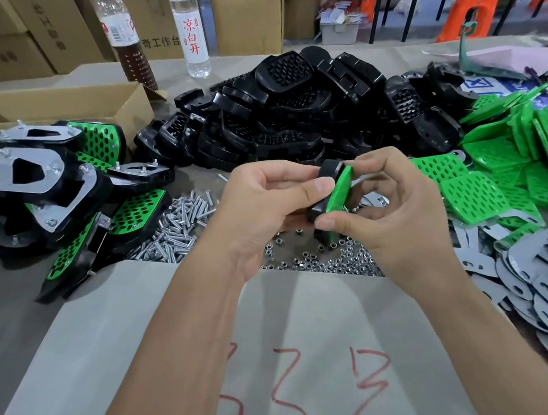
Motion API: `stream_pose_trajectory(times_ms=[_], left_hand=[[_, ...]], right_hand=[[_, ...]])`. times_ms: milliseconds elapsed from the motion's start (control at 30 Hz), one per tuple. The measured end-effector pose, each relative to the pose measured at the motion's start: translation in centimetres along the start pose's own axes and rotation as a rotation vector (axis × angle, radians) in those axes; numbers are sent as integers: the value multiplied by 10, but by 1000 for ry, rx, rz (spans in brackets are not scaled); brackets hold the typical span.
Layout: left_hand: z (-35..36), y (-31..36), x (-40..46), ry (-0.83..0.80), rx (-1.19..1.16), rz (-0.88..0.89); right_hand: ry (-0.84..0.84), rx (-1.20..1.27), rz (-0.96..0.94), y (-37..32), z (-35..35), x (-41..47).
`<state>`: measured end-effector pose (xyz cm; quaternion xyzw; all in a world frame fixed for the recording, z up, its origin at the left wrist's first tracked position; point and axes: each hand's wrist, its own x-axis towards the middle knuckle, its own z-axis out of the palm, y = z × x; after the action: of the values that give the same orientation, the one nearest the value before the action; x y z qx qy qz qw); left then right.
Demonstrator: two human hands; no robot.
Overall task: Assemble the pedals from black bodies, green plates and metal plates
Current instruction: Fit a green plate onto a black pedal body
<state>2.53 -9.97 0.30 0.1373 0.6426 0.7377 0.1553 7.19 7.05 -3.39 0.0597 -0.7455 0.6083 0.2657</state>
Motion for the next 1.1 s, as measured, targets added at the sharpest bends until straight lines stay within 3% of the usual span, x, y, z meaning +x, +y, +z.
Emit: stream_pose_trajectory(times_ms=[233, 433, 667, 800, 967, 1100], left_hand=[[9, -6, 3, -20, 139, 164], [1, -16, 9, 167, 182, 213], [12, -26, 15, 135, 202, 123], [10, -27, 13, 119, 241, 93], [14, -28, 14, 59, 173, -16], [18, -33, 17, 145, 158, 24]], right_hand=[[206, -315, -127, 3, 9, -1], [75, -340, -107, 2, 9, 1], [39, 100, 202, 4, 8, 5], [49, 106, 283, 3, 9, 6], [85, 46, 237, 3, 11, 8], [118, -17, 188, 5, 15, 6]])
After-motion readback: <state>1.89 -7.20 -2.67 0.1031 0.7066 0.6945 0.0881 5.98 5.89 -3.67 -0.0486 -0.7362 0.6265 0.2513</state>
